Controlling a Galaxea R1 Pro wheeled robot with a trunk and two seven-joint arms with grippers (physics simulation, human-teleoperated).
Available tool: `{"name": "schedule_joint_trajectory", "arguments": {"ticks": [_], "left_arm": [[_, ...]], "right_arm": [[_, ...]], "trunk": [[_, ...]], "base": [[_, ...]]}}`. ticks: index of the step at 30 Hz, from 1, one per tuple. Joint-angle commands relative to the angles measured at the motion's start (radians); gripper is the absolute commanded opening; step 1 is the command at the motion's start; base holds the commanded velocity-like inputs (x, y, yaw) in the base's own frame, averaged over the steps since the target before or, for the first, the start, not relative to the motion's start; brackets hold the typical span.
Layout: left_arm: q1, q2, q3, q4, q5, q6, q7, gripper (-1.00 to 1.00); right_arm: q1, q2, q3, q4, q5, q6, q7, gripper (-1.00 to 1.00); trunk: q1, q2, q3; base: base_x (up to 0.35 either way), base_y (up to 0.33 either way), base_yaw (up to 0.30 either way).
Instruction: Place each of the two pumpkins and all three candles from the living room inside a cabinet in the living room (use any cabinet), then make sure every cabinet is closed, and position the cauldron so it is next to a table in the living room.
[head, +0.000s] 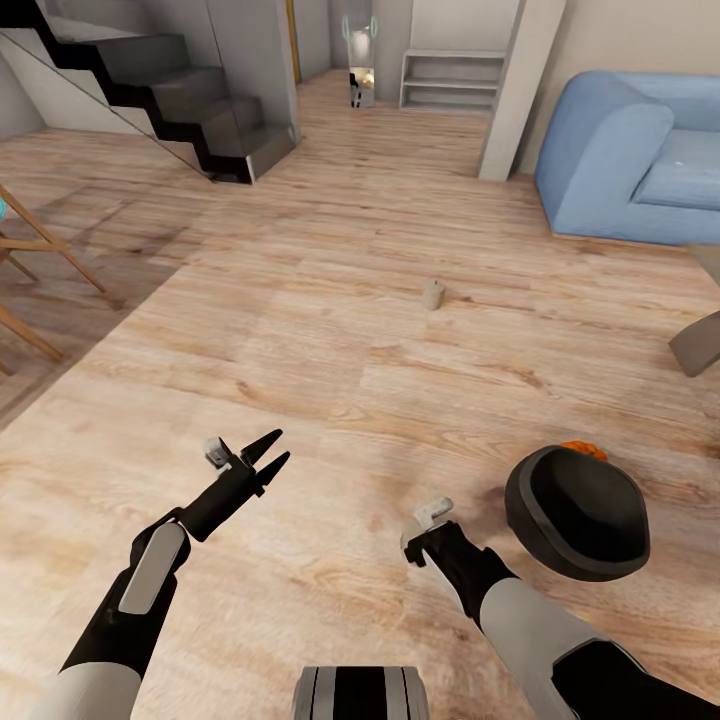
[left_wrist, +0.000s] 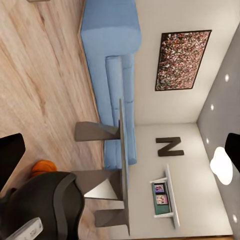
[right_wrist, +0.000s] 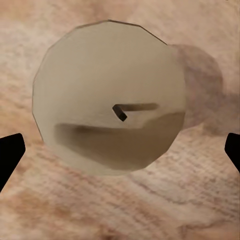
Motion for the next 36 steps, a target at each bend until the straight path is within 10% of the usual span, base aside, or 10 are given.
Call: {"name": "schedule_joint_trajectory", "arguments": {"ticks": [1, 36], "left_arm": [[0.0, 0.0, 0.0, 0.0, 0.0, 0.0, 0.0, 1.0], [0.0, 0.0, 0.0, 0.004, 0.0, 0.0, 0.0, 1.0]], "right_arm": [[0.0, 0.0, 0.0, 0.0, 0.0, 0.0, 0.0, 1.0], [0.0, 0.0, -0.001, -0.013, -0.004, 0.002, 0.006, 1.0]], "trunk": [[0.0, 0.0, -0.004], [0.002, -0.001, -0.019]], "base": [[0.0, 0.0, 0.0], [0.039, -0.003, 0.0]]}}
